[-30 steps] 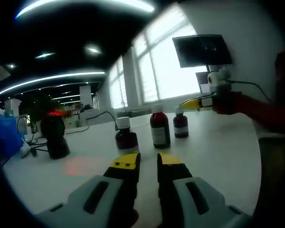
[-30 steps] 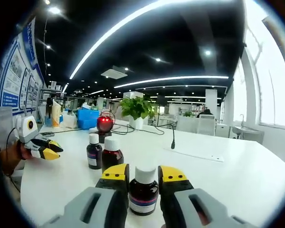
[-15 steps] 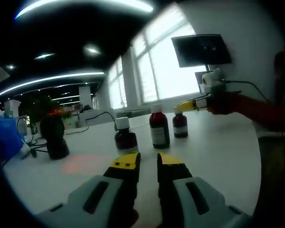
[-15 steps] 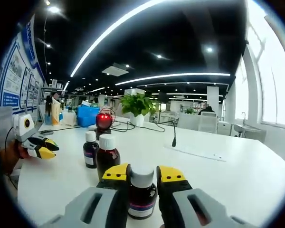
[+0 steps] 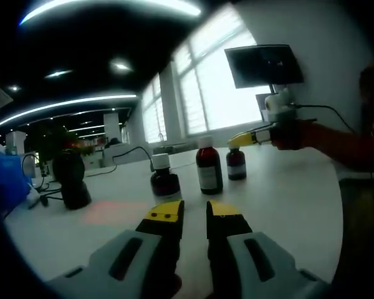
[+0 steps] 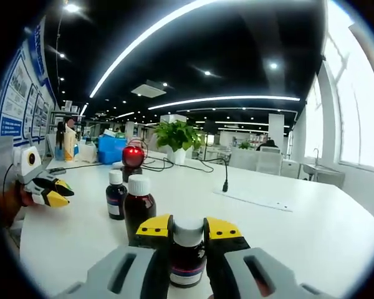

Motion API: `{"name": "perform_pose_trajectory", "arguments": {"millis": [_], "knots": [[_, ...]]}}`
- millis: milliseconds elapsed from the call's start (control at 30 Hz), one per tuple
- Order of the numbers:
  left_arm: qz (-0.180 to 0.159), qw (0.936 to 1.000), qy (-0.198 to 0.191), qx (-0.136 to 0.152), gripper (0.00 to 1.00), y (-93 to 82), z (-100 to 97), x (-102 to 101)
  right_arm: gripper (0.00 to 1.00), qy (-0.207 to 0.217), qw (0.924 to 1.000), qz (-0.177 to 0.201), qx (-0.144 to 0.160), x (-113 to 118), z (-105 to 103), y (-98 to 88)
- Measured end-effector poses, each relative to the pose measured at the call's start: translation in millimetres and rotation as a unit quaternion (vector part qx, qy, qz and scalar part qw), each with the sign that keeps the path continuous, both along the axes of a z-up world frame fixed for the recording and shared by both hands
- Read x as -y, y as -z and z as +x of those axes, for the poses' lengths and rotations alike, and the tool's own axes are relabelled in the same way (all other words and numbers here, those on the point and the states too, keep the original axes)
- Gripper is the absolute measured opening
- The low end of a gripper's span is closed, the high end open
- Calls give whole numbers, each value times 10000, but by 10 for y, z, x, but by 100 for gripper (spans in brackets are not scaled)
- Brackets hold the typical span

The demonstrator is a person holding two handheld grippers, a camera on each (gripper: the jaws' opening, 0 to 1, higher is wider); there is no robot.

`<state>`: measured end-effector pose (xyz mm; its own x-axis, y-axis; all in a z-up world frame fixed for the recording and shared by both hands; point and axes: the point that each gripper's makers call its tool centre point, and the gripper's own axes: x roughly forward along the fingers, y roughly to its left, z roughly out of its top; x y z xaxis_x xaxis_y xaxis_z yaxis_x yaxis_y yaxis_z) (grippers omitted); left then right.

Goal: Rotate the medicine bottle to make it face forward pick up the medicine bottle inspect the drug traceability code place the medicine on the table

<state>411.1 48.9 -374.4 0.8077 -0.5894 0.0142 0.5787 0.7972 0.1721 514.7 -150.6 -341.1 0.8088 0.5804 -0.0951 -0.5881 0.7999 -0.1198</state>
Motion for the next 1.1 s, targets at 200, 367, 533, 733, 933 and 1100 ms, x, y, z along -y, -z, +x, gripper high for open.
{"name": "perform_pose_trajectory", "arguments": {"millis": [200,367,533,733,933,1100], "knots": [[27,10000,-7,8,8,4,15,-2,16,213,9998,-39,29,6,-7,-2],[26,10000,-5,11,8,1,15,-5,16,427,9990,-131,60,5,-13,-1],[29,10000,-3,13,8,12,15,-3,16,625,9976,-246,152,2,-23,4],[22,10000,2,16,8,10,14,-2,16,825,9964,-127,121,20,-17,6],[29,10000,4,20,8,2,4,3,16,916,9958,-5,49,23,-8,12],[28,10000,6,20,8,2,5,4,16,1064,9941,-176,103,-6,-12,9]]}}
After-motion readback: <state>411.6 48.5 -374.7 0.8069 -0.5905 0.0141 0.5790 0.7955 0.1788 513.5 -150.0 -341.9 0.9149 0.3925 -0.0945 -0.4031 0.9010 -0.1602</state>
